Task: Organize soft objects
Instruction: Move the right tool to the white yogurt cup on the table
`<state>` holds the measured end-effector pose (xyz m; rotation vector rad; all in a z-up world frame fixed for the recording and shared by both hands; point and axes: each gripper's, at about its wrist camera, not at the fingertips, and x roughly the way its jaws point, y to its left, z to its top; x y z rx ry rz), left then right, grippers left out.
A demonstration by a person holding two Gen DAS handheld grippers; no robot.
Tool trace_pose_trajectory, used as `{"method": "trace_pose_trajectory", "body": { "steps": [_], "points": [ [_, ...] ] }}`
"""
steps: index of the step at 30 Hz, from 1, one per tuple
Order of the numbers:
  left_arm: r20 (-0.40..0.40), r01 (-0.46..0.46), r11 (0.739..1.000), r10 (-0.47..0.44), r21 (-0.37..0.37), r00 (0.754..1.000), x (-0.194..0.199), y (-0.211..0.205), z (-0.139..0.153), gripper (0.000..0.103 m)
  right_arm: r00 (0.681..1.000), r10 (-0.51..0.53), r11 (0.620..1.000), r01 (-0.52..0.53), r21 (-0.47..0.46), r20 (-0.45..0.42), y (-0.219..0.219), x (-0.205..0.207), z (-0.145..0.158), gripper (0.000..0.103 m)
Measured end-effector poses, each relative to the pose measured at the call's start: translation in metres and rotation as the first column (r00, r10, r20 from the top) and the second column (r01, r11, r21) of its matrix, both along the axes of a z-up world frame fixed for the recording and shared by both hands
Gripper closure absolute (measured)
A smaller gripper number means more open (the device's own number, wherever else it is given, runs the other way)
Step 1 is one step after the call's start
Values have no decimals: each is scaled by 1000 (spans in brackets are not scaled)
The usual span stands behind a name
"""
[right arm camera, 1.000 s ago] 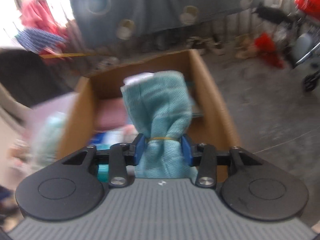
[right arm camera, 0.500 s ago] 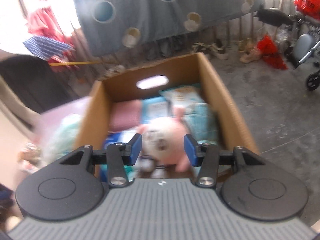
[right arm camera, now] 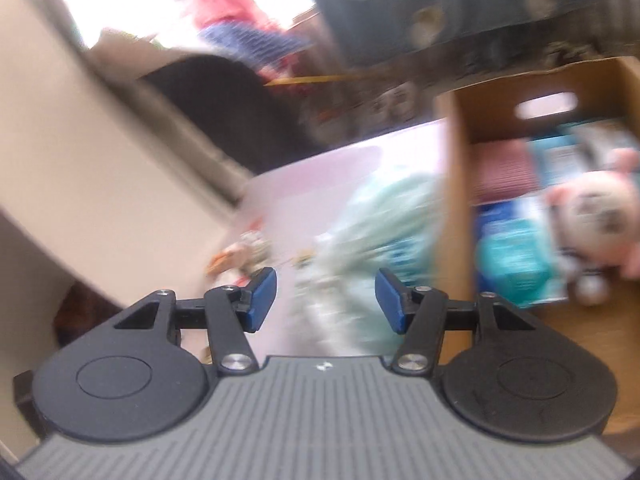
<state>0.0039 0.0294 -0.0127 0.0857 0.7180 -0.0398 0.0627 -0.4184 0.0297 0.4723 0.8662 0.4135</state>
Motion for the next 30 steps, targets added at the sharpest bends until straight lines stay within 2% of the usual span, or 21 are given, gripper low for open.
{"method": "trace_pose_trajectory", "body": {
  "steps": [7, 11, 15, 19, 23, 25, 26, 30],
  "points": [
    [-17, -108, 994, 109, 8, 994, -1, 46, -13, 41, 971, 239, 970, -239, -45, -7, 139, 44, -28, 39],
    [-19, -204, 979, 204, 22, 979, -2, 85, -19, 42, 952, 306, 943, -306, -127, -21, 212, 74, -63, 38],
    [-39, -308, 951, 308, 9, 951, -6, 128, -24, 42, 936, 352, 908, -345, -236, -13, 274, 97, -96, 38],
    [-63, -392, 920, 391, -13, 918, -11, 162, -29, 42, 932, 362, 880, -352, -318, -28, 305, 116, -118, 38],
    [-86, -430, 902, 426, -40, 901, -14, 179, -35, 42, 932, 363, 868, -347, -355, -23, 325, 128, -133, 38],
    [-91, -432, 901, 427, -42, 900, -15, 181, -37, 42, 940, 341, 874, -327, -359, -27, 327, 133, -137, 45],
    [-94, -430, 902, 425, -44, 900, -16, 181, -38, 42, 943, 331, 877, -320, -358, -32, 327, 137, -140, 54],
    [-100, -413, 909, 407, -53, 908, -15, 176, -43, 42, 960, 274, 920, -279, -274, -59, 313, 146, -143, 56]
  ]
}}
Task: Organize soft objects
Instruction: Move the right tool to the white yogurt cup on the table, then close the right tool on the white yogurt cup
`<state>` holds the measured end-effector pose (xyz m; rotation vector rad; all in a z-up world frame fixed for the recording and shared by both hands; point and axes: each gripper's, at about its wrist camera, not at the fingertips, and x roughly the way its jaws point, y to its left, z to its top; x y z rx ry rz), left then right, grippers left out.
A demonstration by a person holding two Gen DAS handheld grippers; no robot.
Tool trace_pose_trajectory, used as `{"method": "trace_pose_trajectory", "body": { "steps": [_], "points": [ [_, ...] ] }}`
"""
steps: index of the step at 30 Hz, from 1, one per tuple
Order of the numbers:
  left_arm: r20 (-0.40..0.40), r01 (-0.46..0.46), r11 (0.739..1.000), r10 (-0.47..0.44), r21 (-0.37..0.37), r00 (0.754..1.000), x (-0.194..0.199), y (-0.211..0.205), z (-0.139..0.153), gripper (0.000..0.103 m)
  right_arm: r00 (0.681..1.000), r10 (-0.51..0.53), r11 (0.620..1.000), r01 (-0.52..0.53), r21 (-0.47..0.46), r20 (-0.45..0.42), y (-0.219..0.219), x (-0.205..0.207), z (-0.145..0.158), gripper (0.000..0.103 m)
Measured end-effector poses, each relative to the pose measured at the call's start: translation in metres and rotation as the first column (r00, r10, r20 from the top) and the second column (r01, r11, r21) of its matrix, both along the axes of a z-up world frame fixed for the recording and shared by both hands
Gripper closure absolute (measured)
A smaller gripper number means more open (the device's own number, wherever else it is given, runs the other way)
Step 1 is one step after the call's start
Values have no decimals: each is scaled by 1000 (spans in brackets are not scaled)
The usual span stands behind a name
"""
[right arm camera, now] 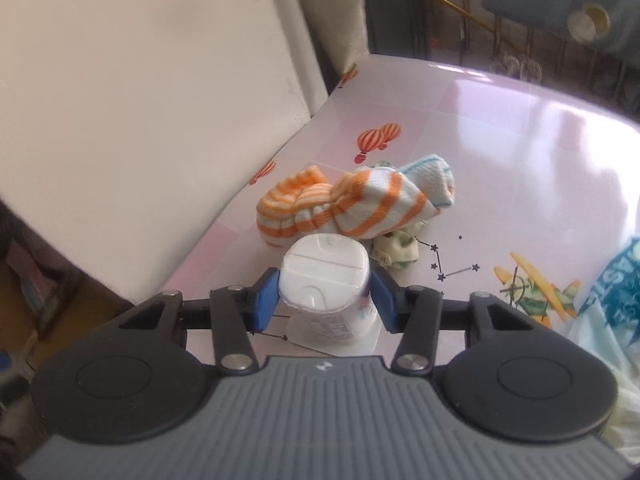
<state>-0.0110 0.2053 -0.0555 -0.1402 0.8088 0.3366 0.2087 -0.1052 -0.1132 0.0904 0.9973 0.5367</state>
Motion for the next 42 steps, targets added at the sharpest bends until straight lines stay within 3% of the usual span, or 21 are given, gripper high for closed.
{"method": "trace_pose_trajectory", "body": {
  "steps": [6, 11, 16, 22, 25, 28, 32, 38, 42],
  "points": [
    [17, 32, 999, -32, -18, 999, -2, -10, 3, 42, 978, -127, 965, 160, 207, -163, -48, 4, 0, 56],
    [43, 75, 996, -74, -38, 996, -4, -21, 10, 42, 954, -182, 916, 253, 311, -238, -91, -26, 10, 56],
    [63, 151, 987, -147, -63, 987, -5, -39, 14, 42, 924, -223, 847, 342, 407, -312, -132, -75, 11, 56],
    [70, 269, 959, -264, -88, 962, -9, -70, 16, 46, 852, -290, 733, 490, 471, -435, -168, -138, -18, 56],
    [68, 323, 942, -318, -90, 946, -8, -84, 16, 50, 821, -324, 694, 544, 472, -470, -179, -159, -33, 56],
    [74, 381, 920, -375, -89, 924, -5, -99, 17, 52, 805, -334, 669, 569, 478, -490, -190, -174, -39, 56],
    [71, 472, 877, -466, -97, 882, 2, -126, 15, 54, 807, -374, 691, 571, 443, -457, -198, -184, -32, 54],
    [48, 598, 796, -596, -90, 801, 14, -165, 7, 55, 807, -424, 720, 576, 388, -410, -214, -191, -27, 53],
    [27, 670, 739, -670, -67, 742, 25, -190, 2, 55, 797, -434, 699, 592, 401, -420, -226, -193, -32, 54]
  ]
}}
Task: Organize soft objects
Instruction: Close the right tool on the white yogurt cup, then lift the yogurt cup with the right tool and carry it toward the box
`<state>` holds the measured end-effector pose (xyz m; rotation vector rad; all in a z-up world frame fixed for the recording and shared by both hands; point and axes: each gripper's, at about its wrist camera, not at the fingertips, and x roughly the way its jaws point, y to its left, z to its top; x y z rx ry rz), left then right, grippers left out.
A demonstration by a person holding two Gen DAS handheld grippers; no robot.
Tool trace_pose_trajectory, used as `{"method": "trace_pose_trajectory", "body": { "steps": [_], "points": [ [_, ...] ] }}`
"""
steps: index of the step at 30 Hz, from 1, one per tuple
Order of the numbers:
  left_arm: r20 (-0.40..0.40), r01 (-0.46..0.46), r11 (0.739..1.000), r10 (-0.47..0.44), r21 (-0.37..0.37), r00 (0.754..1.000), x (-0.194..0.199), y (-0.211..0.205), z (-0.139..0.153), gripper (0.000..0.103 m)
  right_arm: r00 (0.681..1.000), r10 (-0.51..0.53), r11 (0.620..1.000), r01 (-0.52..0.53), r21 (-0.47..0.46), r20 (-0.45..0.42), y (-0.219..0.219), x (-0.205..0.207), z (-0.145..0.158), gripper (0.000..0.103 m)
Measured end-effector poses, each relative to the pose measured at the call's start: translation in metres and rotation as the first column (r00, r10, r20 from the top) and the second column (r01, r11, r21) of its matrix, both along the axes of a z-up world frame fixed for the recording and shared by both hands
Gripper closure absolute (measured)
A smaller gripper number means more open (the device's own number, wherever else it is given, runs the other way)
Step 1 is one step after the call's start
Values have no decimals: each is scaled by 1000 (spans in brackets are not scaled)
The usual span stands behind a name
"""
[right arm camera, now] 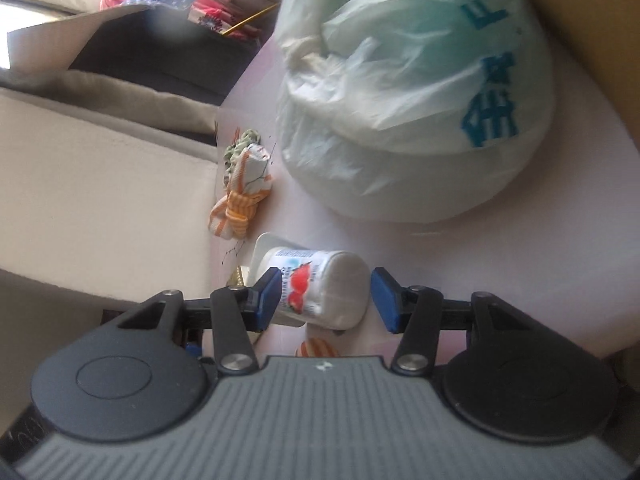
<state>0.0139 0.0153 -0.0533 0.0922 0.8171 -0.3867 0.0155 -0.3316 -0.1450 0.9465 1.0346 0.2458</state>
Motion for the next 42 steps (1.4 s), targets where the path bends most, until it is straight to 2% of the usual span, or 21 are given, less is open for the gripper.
{"method": "trace_pose_trajectory", "body": {
  "steps": [4, 8, 10, 15, 20, 25, 29, 33, 35, 39, 42],
  "points": [
    [-23, 77, 996, -76, 35, 997, 13, -23, -10, 55, 1000, -13, 998, 12, 63, 12, -8, -5, -3, 57],
    [-59, 112, 993, -109, 43, 992, 26, -41, -22, 56, 1000, -13, 993, 13, 116, 1, -8, -6, -10, 67],
    [-63, 121, 992, -119, 29, 991, 30, -46, -24, 61, 1000, -16, 990, 17, 137, -7, -8, -7, -14, 73],
    [-13, 131, 989, -131, 71, 991, 24, -57, -18, 68, 999, -38, 982, 39, 187, -9, -19, -12, -22, 75],
    [14, 160, 985, -161, 60, 987, 16, -65, -9, 69, 998, -65, 971, 69, 231, -25, -29, -18, -30, 77],
    [57, 220, 971, -225, 92, 973, 7, -84, -3, 69, 993, -108, 959, 115, 260, -41, -43, -28, -35, 77],
    [55, 289, 954, -293, 73, 954, 2, -100, -2, 68, 988, -142, 955, 154, 254, -64, -55, -41, -38, 77],
    [43, 304, 950, -307, 67, 951, 0, -110, -7, 68, 982, -178, 956, 188, 224, -67, -69, -56, -39, 76],
    [58, 306, 950, -310, 64, 949, -4, -110, -6, 67, 982, -184, 961, 190, 203, -51, -75, -63, -36, 76],
    [111, 297, 951, -306, 91, 946, -13, -103, 1, 51, 983, -184, 969, 179, 172, 12, -78, -70, -25, 75],
    [132, 266, 956, -281, 124, 951, -14, -96, 2, 45, 983, -170, 971, 155, 182, 70, -76, -72, -16, 73]
  ]
}}
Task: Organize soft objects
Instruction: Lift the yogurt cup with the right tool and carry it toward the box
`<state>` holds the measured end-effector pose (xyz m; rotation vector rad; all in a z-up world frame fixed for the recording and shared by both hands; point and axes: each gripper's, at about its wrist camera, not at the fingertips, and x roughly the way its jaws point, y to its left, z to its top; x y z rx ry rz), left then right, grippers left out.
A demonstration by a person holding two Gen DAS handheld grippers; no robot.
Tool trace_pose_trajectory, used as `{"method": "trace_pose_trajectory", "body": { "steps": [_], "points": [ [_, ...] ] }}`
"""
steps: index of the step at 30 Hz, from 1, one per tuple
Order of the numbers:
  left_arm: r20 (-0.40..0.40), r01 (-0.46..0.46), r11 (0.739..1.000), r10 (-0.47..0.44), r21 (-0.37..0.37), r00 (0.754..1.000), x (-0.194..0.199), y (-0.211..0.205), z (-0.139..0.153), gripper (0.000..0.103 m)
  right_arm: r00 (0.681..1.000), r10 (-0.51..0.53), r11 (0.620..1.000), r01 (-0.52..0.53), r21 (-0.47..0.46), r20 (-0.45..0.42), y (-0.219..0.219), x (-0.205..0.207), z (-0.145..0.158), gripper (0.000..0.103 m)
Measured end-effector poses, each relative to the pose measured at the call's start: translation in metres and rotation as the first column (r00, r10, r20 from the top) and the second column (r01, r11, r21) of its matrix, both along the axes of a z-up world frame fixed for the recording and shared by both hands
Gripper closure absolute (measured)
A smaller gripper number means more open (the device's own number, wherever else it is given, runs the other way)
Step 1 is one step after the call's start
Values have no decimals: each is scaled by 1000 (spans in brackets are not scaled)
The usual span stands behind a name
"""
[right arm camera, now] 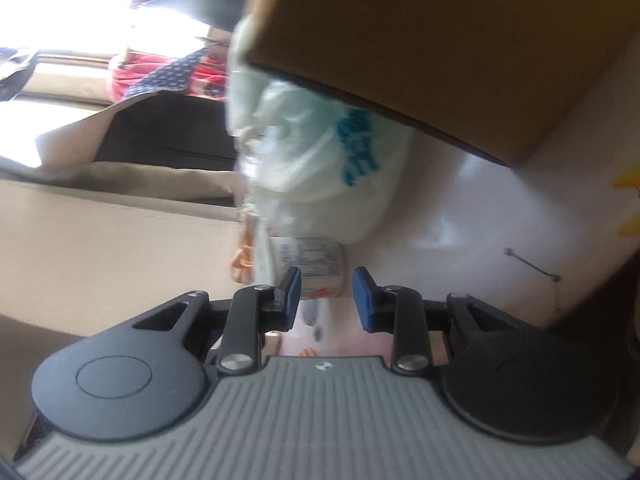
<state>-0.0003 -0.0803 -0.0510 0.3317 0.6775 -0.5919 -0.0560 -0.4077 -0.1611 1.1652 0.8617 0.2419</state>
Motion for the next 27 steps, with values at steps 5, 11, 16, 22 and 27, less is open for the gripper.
{"method": "trace_pose_trajectory", "body": {
  "steps": [5, 11, 16, 22, 27],
  "points": [
    [-54, -84, 996, 84, -15, 995, 16, 17, -7, 38, 996, 27, 999, -24, -34, 88, 20, 14, 16, 68],
    [-129, -100, 994, 94, -41, 987, 36, 18, -26, 33, 993, 46, 992, -34, -118, 105, 40, 33, 21, 61],
    [-136, -88, 996, 84, -24, 987, 46, 9, -42, 33, 993, 48, 978, -25, -207, 109, 53, 43, 21, 61],
    [-118, -95, 995, 90, -43, 989, 55, 6, -49, 37, 991, 54, 965, -21, -262, 120, 65, 59, 16, 62],
    [-119, -96, 994, 88, -60, 989, 58, 6, -50, 46, 987, 83, 957, -40, -288, 138, 72, 72, 12, 69]
  ]
}}
